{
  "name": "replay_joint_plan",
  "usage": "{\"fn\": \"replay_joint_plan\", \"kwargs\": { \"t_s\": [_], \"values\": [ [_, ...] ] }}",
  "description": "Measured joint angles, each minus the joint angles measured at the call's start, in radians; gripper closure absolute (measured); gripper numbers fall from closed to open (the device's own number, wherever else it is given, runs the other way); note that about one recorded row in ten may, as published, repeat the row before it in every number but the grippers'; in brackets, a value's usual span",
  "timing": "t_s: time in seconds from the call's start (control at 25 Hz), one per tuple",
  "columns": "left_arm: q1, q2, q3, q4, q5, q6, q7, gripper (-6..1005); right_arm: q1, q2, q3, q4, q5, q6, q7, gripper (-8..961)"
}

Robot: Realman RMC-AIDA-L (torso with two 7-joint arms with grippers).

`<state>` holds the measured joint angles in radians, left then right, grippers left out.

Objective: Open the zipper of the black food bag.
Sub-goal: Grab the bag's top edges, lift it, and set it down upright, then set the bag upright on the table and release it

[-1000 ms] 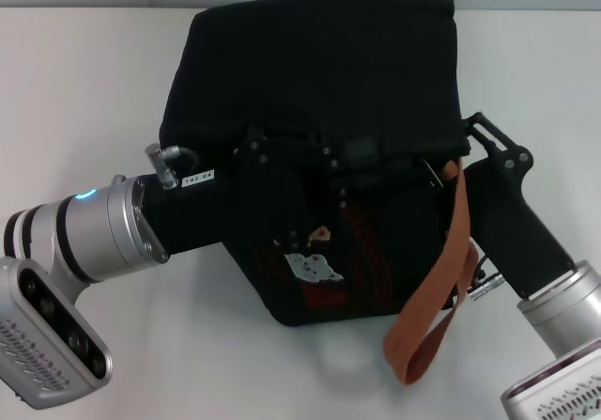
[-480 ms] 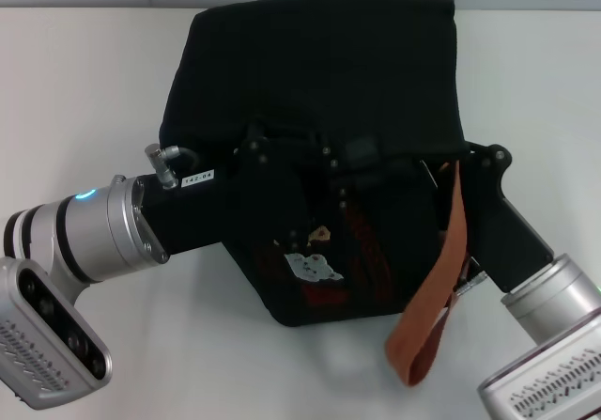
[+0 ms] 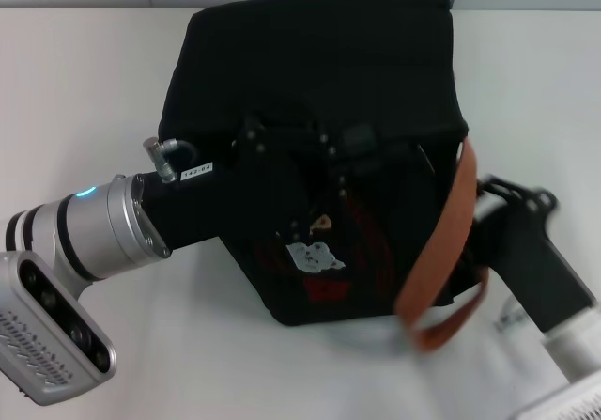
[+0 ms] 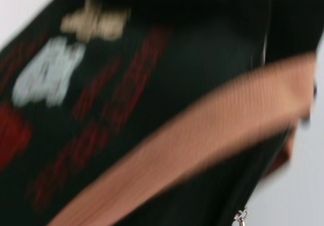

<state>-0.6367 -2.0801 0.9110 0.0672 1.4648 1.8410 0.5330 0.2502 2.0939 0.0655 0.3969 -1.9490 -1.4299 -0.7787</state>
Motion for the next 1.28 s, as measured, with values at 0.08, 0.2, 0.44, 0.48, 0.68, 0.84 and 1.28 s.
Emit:
{"fn": "replay_joint_plan", "kwargs": {
  "t_s": [0.08,0.2,0.44,0.48,0.68,0.84,1.28],
  "values": [
    [-0.002,0.0,-0.011,-0.011,-0.001,-0.001,-0.001,918,-0.044,0.0,0.019,-0.028,0.0,0.028,0.011,954],
    [-0.003,0.0,-0.028,-0.026,-0.001,-0.005,-0.005,918,-0.079,0.0,0.032,-0.063,0.0,0.055,0.058,954],
    [0.0,0.0,-0.171,-0.133,-0.002,-0.014,-0.087,918,-0.13,-0.001,0.04,-0.056,0.0,-0.152,0.172,953],
    [0.005,0.0,-0.217,-0.159,-0.002,-0.017,-0.131,918,-0.138,-0.003,0.039,-0.051,0.0,-0.208,0.198,953],
    [0.075,0.0,-0.388,-0.254,0.006,-0.066,-0.393,919,-0.154,-0.011,0.031,-0.087,-0.004,-0.418,0.402,827],
    [0.139,0.0,-0.438,-0.3,0.009,-0.088,-0.534,919,-0.142,-0.011,-0.013,-0.189,-0.012,-0.544,0.671,666],
    [0.197,0.0,-0.506,-0.3,0.136,-0.146,-0.7,920,-0.015,-0.012,-0.373,-0.527,-0.027,-0.653,1.252,228]
  ]
}}
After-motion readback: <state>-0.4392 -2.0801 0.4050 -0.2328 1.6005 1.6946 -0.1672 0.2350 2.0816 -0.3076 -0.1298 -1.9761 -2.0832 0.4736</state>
